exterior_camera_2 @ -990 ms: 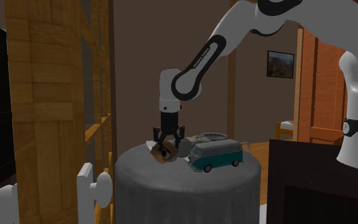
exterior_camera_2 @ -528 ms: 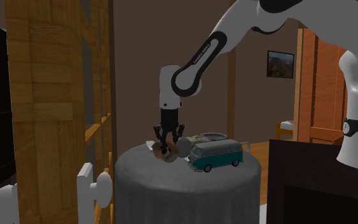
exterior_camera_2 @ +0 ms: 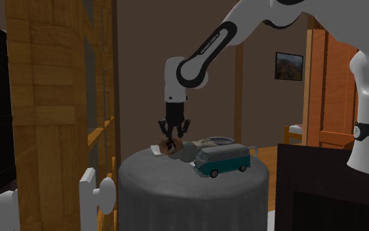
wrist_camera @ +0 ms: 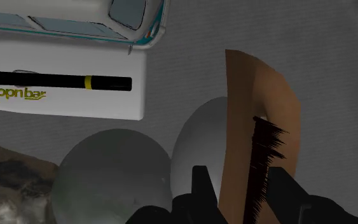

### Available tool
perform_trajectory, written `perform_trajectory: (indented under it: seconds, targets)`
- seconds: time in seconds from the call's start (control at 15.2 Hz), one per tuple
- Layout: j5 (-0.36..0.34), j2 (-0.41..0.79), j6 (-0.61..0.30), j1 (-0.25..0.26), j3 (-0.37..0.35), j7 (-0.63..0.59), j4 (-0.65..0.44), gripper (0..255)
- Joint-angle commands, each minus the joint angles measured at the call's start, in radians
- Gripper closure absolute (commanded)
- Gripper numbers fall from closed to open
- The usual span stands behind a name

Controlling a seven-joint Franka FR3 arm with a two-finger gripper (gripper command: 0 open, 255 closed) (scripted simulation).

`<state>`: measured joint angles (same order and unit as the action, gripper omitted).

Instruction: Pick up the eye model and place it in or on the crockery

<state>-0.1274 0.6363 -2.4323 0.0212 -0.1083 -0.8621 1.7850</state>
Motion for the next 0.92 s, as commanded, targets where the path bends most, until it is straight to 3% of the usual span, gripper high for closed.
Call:
perform_trajectory:
  seconds: [0.0,0.73,0.86]
  targets:
    - [0.003,-0.020,0.018,0.000,-0.003,0.000,0.003,255]
    - [0.019,-0.113,0.114,-0.008,-0.014,0.012,-0.001,255]
    - [0.026,-0.141,0.098,-0.042,-0.008,0.053,0.041,255]
